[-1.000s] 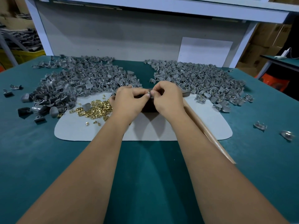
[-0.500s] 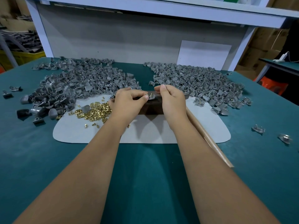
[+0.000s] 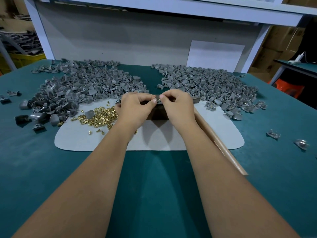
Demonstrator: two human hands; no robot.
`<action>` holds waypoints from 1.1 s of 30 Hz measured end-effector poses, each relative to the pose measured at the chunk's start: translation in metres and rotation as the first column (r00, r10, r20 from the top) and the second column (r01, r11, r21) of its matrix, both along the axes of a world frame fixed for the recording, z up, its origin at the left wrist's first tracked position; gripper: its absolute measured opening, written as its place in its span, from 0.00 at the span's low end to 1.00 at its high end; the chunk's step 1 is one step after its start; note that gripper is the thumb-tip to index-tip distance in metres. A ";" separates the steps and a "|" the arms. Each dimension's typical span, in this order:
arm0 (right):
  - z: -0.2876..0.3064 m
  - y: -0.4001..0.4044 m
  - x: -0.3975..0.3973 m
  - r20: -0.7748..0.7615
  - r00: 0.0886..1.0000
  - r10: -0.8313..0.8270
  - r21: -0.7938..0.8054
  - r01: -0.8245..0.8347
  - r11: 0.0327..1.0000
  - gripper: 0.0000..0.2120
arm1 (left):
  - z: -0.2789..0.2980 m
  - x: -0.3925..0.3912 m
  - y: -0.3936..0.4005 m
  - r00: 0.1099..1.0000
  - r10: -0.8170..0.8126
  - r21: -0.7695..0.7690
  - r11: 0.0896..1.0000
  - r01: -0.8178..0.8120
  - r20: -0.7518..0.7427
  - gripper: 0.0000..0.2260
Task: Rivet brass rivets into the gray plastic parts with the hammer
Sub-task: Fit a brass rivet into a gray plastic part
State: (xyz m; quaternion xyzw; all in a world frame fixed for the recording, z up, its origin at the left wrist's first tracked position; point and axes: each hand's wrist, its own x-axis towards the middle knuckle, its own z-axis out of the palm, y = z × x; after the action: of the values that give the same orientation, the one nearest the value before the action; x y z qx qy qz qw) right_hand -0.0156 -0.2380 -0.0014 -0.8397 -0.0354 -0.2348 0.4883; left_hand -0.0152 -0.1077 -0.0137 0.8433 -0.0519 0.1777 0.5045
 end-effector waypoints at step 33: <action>0.005 -0.001 0.005 -0.008 1.000 0.005 -0.185 -0.007 0.983 0.05 | 0.005 -0.006 -0.003 0.997 0.031 0.130 0.991 -0.040 0.071 0.07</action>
State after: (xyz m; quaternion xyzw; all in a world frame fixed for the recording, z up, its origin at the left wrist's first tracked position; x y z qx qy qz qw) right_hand -0.0110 -0.2389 0.0038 -0.8823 -0.0577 -0.2257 0.4091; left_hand -0.0209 -0.1111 -0.0087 0.8690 -0.0658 0.2119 0.4423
